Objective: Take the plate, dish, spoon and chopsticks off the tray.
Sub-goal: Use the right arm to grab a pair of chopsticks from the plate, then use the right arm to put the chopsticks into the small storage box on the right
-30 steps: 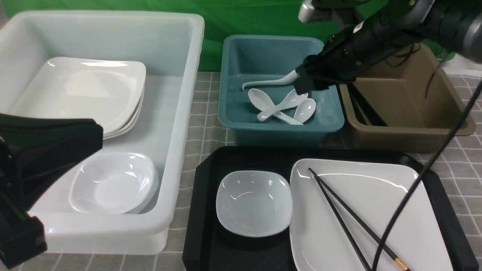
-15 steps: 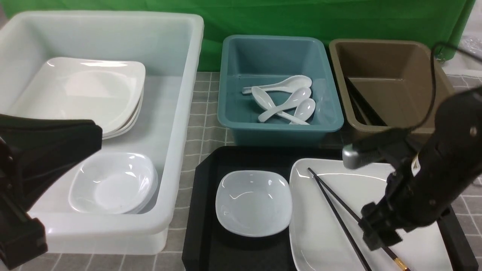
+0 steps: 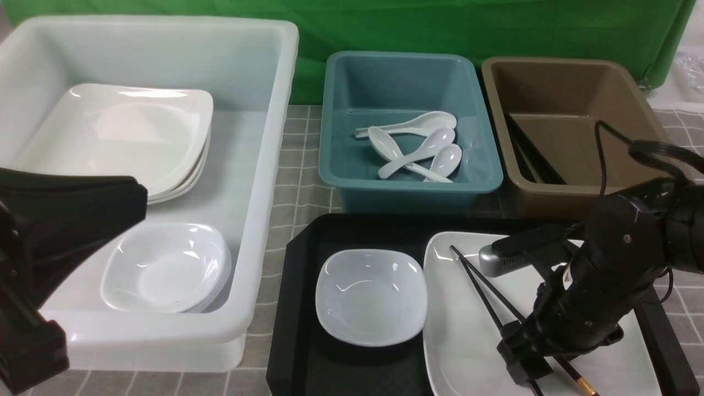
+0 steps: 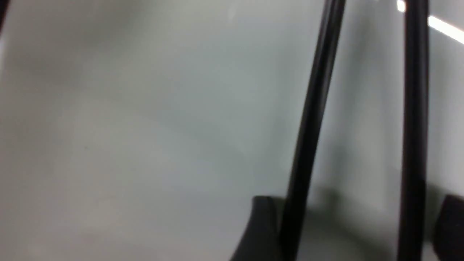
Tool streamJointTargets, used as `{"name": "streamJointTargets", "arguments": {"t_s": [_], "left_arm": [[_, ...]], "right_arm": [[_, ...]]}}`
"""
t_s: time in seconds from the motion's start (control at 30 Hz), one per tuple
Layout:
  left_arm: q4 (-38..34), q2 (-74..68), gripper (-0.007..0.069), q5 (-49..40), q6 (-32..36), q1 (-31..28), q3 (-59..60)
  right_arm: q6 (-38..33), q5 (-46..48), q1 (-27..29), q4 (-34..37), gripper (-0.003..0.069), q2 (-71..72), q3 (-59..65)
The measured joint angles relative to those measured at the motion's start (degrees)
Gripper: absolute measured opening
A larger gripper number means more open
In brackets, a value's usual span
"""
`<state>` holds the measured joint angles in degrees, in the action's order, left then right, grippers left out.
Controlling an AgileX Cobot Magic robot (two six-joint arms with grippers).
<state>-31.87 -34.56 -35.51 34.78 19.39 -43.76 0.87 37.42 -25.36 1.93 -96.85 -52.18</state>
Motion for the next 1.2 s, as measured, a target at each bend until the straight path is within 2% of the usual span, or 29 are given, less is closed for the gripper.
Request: {"name": "streamJointTargets", "arguments": {"t_s": [0.07, 0.2, 0.33, 0.4, 0.47, 0.7, 0.87, 0.93, 1.07, 1.2], "left_arm": [[0.1, 0.0, 0.0004, 0.0, 0.0, 0.0, 0.0], [0.2, 0.0, 0.0004, 0.0, 0.0, 0.0, 0.0], [0.2, 0.0, 0.0004, 0.0, 0.0, 0.0, 0.0], [0.2, 0.0, 0.0004, 0.0, 0.0, 0.0, 0.0], [0.2, 0.0, 0.0004, 0.0, 0.0, 0.0, 0.0], [0.5, 0.0, 0.0004, 0.5, 0.0, 0.0, 0.0], [0.6, 0.0, 0.0004, 2.9, 0.0, 0.0, 0.0], [0.6, 0.0, 0.0004, 5.1, 0.0, 0.0, 0.0], [0.8, 0.0, 0.0004, 6.9, 0.0, 0.0, 0.0], [0.8, 0.0, 0.0004, 7.0, 0.0, 0.0, 0.0]], "right_arm": [[-0.3, 0.0, 0.0, -0.5, 0.053, -0.3, -0.1], [-0.4, 0.1, 0.0, -1.1, 0.0477, -0.5, -0.1], [-2.8, 0.9, 0.0, -1.1, 0.0275, -0.3, -0.2], [-4.5, 1.8, 0.0, -0.4, 0.0132, 0.2, -0.2], [-5.4, 3.0, 0.0, -0.3, 0.0078, 1.1, -0.2], [-13.7, 13.4, -0.5, -0.4, 0.0078, 12.1, -2.8], [-13.0, 13.8, 1.0, 0.1, 0.0078, 17.8, -5.2], [-13.0, 14.6, 4.7, 3.5, 0.0078, 18.5, -9.6], [-18.1, 19.6, 12.4, 13.1, 0.0078, 14.1, -18.3], [-19.0, 21.9, 17.7, 18.1, 0.0078, 7.2, -27.6]]}}
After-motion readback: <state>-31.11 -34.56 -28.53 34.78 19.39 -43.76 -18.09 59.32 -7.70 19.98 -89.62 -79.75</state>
